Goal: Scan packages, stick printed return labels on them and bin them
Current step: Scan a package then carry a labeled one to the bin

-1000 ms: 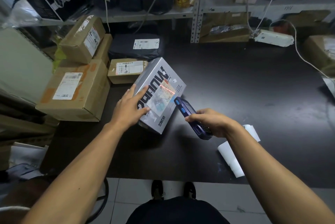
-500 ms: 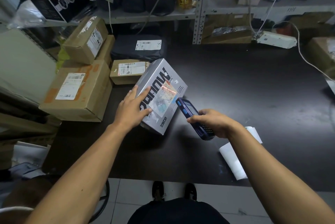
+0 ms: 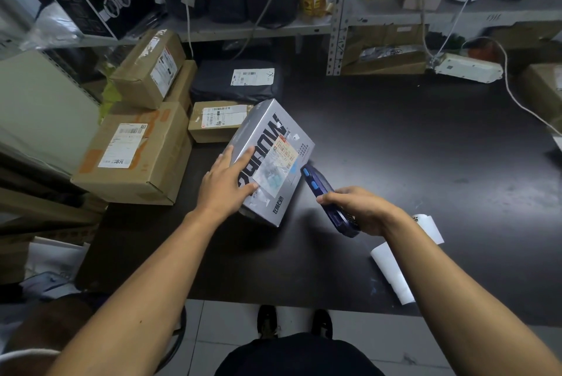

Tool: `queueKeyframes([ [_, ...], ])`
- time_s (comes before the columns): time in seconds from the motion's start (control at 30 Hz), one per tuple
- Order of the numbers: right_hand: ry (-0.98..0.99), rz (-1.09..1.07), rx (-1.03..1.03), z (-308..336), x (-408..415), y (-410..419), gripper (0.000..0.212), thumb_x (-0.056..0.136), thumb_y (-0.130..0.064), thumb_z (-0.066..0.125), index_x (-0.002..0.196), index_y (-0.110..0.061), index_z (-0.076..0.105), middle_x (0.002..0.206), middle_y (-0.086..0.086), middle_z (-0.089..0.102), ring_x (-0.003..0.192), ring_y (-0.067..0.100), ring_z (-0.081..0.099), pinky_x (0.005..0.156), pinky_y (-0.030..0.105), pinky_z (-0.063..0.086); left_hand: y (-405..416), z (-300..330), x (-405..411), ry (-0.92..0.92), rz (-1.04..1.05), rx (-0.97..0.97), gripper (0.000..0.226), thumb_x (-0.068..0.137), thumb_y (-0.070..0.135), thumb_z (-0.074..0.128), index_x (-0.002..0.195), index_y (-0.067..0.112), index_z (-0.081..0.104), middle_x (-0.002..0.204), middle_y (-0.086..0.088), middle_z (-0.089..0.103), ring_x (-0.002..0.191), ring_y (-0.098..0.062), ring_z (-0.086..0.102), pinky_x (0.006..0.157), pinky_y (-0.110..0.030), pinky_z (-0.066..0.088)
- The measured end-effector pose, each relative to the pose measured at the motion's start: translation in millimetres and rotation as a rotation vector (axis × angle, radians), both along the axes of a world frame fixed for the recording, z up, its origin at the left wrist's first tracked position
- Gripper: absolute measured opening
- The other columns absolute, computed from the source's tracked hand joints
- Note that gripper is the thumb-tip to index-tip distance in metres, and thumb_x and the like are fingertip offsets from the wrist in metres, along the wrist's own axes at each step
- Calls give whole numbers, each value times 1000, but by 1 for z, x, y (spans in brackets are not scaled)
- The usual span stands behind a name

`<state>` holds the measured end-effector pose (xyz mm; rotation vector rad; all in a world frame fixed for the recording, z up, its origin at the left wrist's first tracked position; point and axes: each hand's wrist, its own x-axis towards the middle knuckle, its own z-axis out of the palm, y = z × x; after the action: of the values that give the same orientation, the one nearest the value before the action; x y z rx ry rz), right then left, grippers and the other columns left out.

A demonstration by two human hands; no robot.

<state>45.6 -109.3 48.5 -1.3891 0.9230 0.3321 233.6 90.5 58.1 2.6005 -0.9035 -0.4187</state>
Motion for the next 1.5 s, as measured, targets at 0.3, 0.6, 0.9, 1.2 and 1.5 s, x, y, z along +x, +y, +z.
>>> queueKeyframes([
  [0.3, 214, -115, -641, -56, -11, 12, 72, 72, -38, 76, 129, -5, 46, 128, 16, 46, 118, 34, 47, 97, 41, 46, 19, -39, -28, 488, 391, -400, 83, 86, 22, 77, 153, 36, 31, 133, 6, 57, 114, -16, 61, 99, -29, 48],
  [0.6, 251, -222, -685, -77, -18, 36, 70, 80, -33, 73, 132, -1, 40, 133, 19, 42, 127, 35, 35, 98, 40, 38, 36, -68, -61, 578, 420, -438, 84, 84, 27, 78, 152, 38, 30, 139, 5, 52, 119, -13, 56, 107, -39, 47],
  [0.9, 287, -161, -755, -85, -19, 45, 83, 80, -41, 77, 139, -1, 35, 138, 21, 39, 129, 38, 35, 106, 43, 34, 33, -58, -46, 449, 255, -167, 88, 87, 44, 72, 154, 37, 16, 161, 3, 9, 143, -23, 31, 112, -39, 38],
  [1.2, 148, -246, -939, -66, -41, 41, 63, 93, -35, 64, 142, -2, 42, 136, 21, 48, 128, 37, 40, 106, 41, 32, -37, -25, -59, 61, -241, -40, 59, 95, 40, 56, 149, 27, 35, 160, -4, 24, 151, -25, 4, 123, -40, 5],
  [1.5, 244, -501, -1009, -66, -131, -10, 53, 99, -29, 51, 145, -7, 37, 147, 15, 38, 133, 32, 30, 106, 37, 30, -137, -33, -162, 366, -499, -104, 37, 98, 30, 54, 134, 24, 56, 131, 1, 62, 123, -19, 54, 99, -34, 45],
])
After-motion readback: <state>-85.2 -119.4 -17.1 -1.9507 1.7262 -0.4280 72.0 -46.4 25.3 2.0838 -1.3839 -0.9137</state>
